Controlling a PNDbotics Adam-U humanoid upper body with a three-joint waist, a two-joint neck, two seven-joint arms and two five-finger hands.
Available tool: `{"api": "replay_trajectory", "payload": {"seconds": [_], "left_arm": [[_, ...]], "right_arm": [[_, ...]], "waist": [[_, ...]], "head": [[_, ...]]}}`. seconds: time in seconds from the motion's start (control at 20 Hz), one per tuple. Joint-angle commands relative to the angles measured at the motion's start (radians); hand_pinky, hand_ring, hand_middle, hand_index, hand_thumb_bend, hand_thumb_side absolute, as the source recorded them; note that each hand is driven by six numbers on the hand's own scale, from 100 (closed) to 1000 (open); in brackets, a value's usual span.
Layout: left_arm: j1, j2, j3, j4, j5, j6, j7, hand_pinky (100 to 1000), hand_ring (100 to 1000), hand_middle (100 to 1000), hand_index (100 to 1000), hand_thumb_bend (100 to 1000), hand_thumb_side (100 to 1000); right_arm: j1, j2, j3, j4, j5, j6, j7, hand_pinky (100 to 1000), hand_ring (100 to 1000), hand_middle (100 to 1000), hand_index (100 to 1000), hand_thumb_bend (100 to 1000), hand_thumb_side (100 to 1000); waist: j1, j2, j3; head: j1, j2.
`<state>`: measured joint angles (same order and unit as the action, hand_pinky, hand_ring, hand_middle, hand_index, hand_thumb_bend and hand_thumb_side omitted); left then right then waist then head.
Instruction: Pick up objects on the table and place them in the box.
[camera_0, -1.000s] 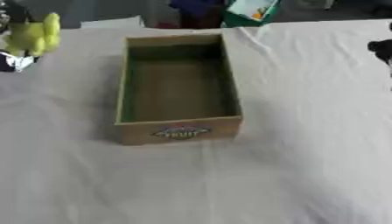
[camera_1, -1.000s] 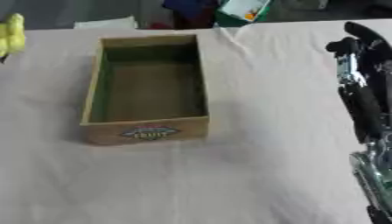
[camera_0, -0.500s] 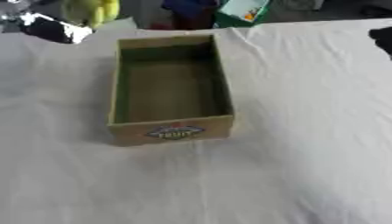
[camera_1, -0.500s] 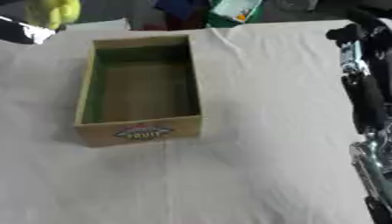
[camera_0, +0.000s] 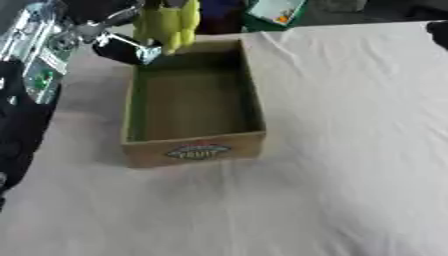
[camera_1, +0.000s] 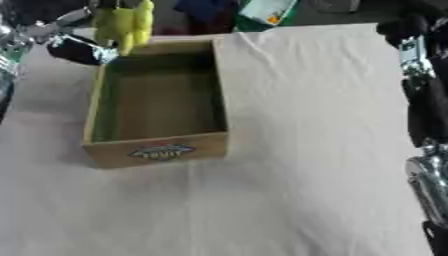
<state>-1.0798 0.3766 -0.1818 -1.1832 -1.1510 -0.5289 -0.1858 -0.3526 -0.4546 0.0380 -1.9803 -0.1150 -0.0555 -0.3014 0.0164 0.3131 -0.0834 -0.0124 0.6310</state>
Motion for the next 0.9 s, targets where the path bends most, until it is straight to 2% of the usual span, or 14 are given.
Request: {"api": "replay_trajectory", "payload": {"seconds": [0.05, 0.2, 0.4, 0.6, 0.8, 0.9], "left_arm": [[-0.008, -0.009, -0.008, 0.031, -0.028, -0.005, 0.013, 360, 562, 551, 700, 100, 331], [0.000, -0.020, -0.019, 0.069, -0.033, -0.017, -0.013, 373, 581, 569, 698, 100, 328], [-0.006, -0.035, -0.026, 0.106, -0.031, -0.027, -0.105, 383, 593, 577, 688, 100, 300], [-0.020, -0.048, -0.019, 0.137, -0.015, 0.016, -0.204, 391, 598, 580, 685, 100, 289], [-0.020, -0.052, -0.022, 0.142, 0.018, 0.041, -0.249, 447, 648, 635, 744, 100, 278], [-0.020, -0.053, -0.022, 0.147, 0.026, 0.050, -0.273, 494, 704, 689, 788, 100, 378]], "right_arm": [[-0.015, -0.009, -0.001, -0.020, -0.006, -0.002, 0.007, 895, 786, 614, 853, 100, 650], [-0.012, -0.007, 0.001, -0.020, -0.006, 0.001, 0.007, 896, 786, 613, 854, 100, 643], [-0.008, -0.004, 0.006, -0.020, -0.005, 0.005, 0.007, 897, 787, 612, 854, 100, 634], [-0.007, -0.002, 0.007, -0.020, -0.004, 0.007, 0.006, 897, 786, 612, 854, 100, 632], [-0.005, 0.001, 0.006, -0.020, -0.004, 0.008, 0.002, 897, 786, 611, 855, 100, 624], [-0.004, 0.003, 0.006, -0.020, -0.004, 0.009, 0.001, 897, 786, 611, 855, 100, 621]], "waist": [[-0.001, -0.022, -0.001], [0.001, -0.022, 0.000], [0.004, -0.022, 0.000], [0.005, -0.020, -0.005], [0.007, -0.019, -0.009], [0.008, -0.019, -0.010]], "head": [[-0.001, -0.009], [-0.004, -0.008], [0.002, 0.001], [0.013, 0.008], [0.019, 0.009], [0.020, 0.010]]}}
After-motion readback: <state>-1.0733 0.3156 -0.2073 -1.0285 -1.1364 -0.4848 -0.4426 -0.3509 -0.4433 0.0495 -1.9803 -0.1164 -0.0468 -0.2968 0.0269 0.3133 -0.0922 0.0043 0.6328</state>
